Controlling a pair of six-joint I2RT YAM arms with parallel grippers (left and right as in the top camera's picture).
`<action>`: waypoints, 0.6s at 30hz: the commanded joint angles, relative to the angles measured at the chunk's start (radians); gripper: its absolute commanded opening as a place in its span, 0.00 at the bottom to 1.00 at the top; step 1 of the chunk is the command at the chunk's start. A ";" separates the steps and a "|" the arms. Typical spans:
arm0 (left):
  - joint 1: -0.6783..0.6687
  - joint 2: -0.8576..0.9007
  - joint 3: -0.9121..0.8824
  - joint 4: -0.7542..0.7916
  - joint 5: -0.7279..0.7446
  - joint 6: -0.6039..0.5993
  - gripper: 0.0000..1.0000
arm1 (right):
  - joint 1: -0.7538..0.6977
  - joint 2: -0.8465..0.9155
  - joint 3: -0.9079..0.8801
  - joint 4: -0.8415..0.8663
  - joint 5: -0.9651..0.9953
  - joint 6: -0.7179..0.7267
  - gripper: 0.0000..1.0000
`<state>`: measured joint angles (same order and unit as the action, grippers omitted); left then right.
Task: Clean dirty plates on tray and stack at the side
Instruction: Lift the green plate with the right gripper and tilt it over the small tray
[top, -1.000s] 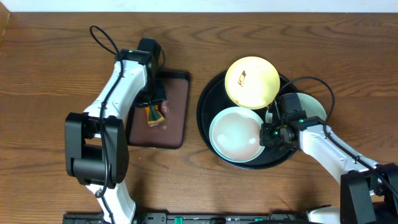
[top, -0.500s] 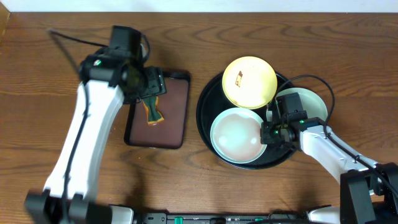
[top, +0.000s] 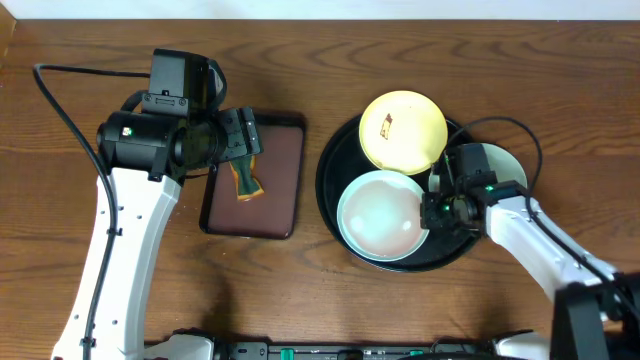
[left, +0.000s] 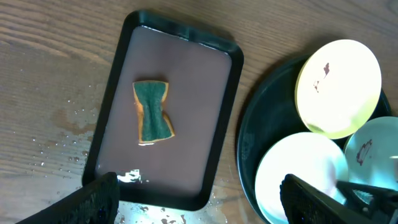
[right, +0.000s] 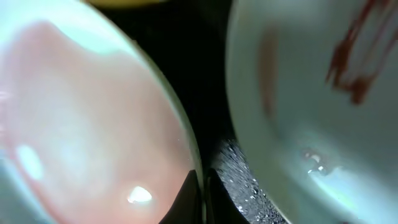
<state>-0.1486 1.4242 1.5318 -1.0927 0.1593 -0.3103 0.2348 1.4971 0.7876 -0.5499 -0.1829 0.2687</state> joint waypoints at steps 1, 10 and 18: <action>0.003 -0.001 0.011 -0.002 0.013 0.007 0.84 | 0.003 -0.083 0.058 0.008 0.003 -0.048 0.01; 0.003 -0.001 0.011 -0.002 0.013 0.007 0.84 | 0.002 -0.122 0.114 0.042 0.037 -0.121 0.01; 0.003 -0.001 0.011 -0.002 0.013 0.007 0.84 | 0.003 -0.122 0.155 0.056 0.036 -0.076 0.01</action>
<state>-0.1486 1.4242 1.5318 -1.0927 0.1593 -0.3103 0.2348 1.3853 0.8932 -0.5022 -0.1459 0.1680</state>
